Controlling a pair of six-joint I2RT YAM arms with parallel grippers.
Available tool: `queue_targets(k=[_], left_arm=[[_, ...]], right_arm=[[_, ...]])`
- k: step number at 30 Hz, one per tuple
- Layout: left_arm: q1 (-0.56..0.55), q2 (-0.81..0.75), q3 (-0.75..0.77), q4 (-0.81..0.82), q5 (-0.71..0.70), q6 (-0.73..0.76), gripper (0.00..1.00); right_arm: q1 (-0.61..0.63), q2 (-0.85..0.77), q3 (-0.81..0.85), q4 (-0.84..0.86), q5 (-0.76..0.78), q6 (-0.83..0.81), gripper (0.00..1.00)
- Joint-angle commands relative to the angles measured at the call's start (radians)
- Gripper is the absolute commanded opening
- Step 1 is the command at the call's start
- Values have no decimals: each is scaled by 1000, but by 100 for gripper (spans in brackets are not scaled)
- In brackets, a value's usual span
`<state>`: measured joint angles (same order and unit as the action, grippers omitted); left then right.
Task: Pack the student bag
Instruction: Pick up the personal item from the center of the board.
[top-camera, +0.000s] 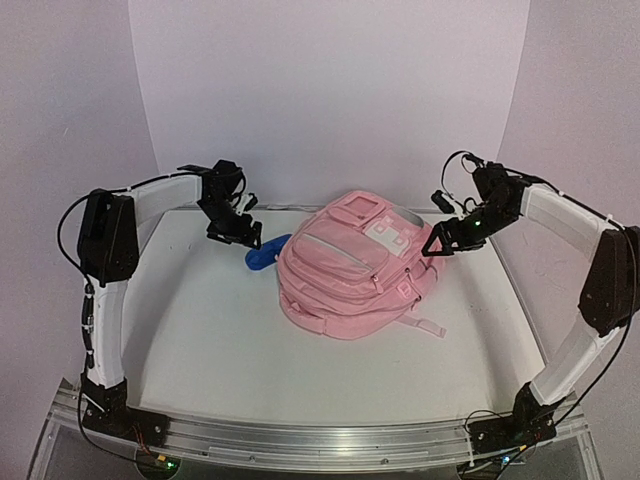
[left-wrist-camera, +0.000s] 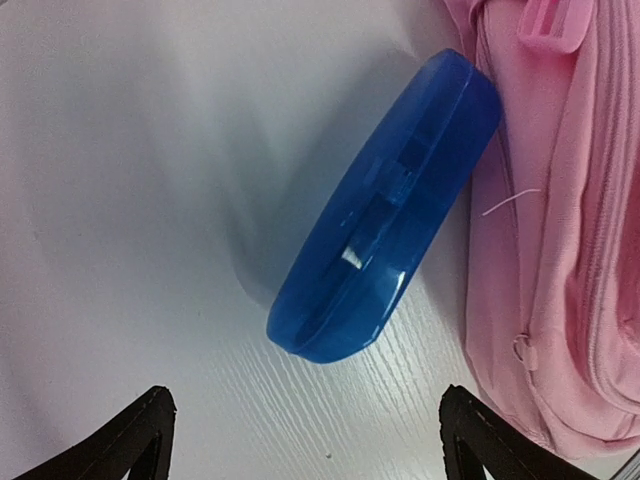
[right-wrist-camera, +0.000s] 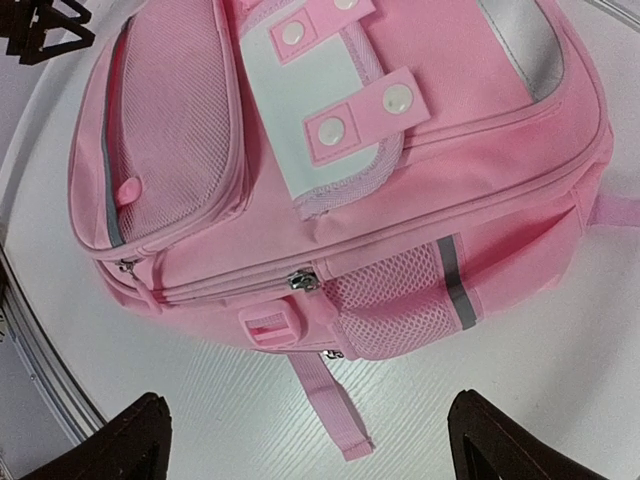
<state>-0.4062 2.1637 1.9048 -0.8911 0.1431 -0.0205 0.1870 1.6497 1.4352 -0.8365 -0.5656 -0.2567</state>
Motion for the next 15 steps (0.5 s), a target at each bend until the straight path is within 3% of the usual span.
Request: queue_targets(k=[1,6,15], left_arm=[[2,86,111,-44,84,141,91],[16,144,115,0,94,147,89],[17,181,111,45,136,189,67]], right_arm=[[-17,13,47,-60,68,-64,97],[-38,49,74,-93,114,-107,97],[-45,105,87,-95,189,-92,96]])
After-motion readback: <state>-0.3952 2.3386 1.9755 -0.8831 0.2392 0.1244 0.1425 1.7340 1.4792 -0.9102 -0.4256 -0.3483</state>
